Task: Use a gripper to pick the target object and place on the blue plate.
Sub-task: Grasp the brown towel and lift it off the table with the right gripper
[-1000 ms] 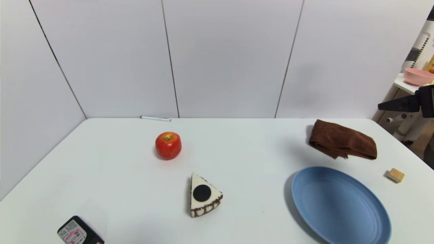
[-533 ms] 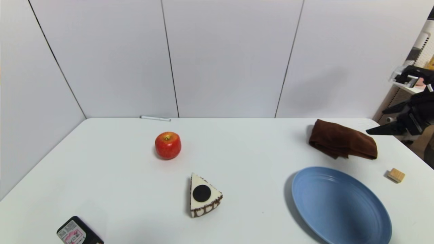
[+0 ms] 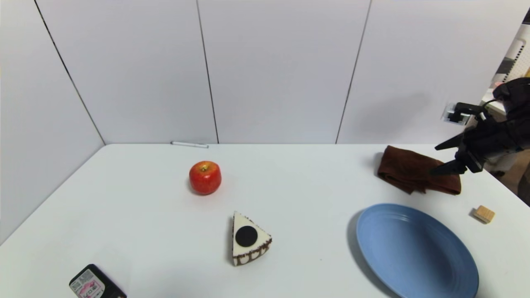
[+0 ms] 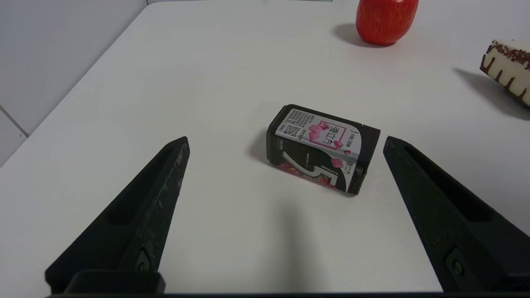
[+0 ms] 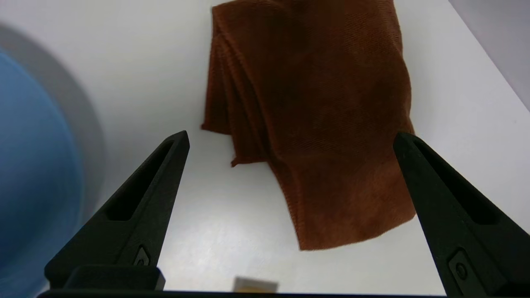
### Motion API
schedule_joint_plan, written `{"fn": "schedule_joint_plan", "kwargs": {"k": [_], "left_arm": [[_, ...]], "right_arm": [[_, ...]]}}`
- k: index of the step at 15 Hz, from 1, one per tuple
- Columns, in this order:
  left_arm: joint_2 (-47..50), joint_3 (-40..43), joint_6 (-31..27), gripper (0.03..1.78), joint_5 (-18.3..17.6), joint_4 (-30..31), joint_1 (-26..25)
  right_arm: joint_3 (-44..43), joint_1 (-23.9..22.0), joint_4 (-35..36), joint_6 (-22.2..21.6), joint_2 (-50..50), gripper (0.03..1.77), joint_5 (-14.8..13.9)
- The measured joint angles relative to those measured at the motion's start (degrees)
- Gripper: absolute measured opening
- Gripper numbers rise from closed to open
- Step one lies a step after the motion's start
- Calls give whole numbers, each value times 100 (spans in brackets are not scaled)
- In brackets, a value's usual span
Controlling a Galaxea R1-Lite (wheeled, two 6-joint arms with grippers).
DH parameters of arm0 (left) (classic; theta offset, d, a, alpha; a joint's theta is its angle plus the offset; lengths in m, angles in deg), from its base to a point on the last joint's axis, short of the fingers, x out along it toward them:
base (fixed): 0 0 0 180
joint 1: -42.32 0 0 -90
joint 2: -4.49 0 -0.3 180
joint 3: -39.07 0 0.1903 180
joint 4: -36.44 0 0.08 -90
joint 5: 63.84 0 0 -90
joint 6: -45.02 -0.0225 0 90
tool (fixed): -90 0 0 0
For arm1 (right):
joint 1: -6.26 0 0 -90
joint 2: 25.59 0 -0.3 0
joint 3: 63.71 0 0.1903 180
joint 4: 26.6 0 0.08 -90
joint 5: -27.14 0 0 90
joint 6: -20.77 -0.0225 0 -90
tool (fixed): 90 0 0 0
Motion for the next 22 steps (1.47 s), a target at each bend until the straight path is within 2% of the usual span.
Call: {"fn": "schedule_joint_plan", "kwargs": {"k": [5, 7, 14, 17, 21, 22], "left_arm": [[0, 0, 0, 169, -2, 0, 0], [0, 0, 0, 169, 0, 0, 0], [0, 0, -2, 169, 0, 0, 0], [0, 0, -2, 169, 0, 0, 0], [0, 0, 0, 169, 0, 0, 0], [0, 0, 0, 169, 0, 0, 0]], "right_arm": [[-813, 82, 276, 0, 830, 170, -57], [-917, 104, 661, -4, 1108, 170, -63], [-984, 158, 766, -20, 1571, 170, -157], [-1008, 138, 745, -41, 1629, 120, -156], [-1052, 101, 706, -155, 1632, 79, -162], [-1067, 90, 695, -243, 1618, 55, -165]]}}
